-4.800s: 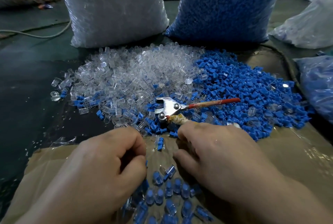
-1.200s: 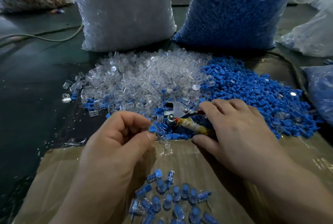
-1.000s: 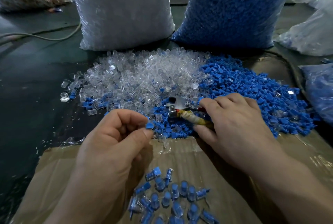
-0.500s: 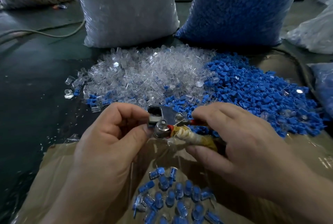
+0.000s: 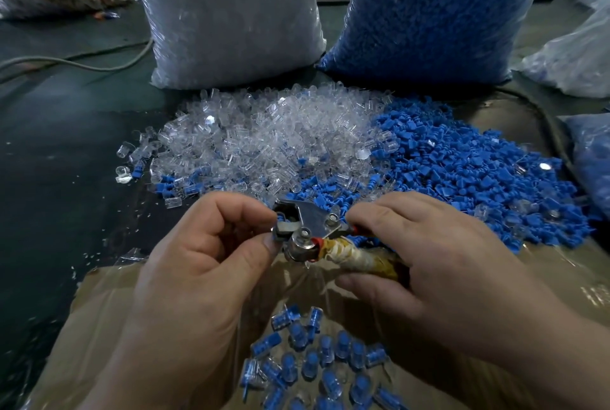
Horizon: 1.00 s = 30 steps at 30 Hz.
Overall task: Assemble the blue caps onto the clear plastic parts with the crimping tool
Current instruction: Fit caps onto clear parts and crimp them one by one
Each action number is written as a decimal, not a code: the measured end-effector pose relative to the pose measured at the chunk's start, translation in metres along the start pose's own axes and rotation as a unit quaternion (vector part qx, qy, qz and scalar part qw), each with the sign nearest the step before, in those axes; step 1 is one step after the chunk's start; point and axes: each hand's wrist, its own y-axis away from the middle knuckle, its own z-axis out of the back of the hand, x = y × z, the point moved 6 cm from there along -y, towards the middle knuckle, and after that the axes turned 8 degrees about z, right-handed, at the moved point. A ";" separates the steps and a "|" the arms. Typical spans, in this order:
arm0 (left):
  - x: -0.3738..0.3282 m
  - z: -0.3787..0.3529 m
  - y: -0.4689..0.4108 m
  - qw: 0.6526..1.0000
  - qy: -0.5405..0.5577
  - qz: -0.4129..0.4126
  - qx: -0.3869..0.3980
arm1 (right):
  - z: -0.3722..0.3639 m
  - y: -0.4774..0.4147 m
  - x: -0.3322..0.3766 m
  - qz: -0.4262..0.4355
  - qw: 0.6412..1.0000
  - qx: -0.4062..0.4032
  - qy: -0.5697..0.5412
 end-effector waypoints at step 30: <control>0.007 -0.019 0.011 0.985 -0.174 0.004 -0.008 | 0.002 -0.012 0.013 0.003 0.996 -0.074 0.046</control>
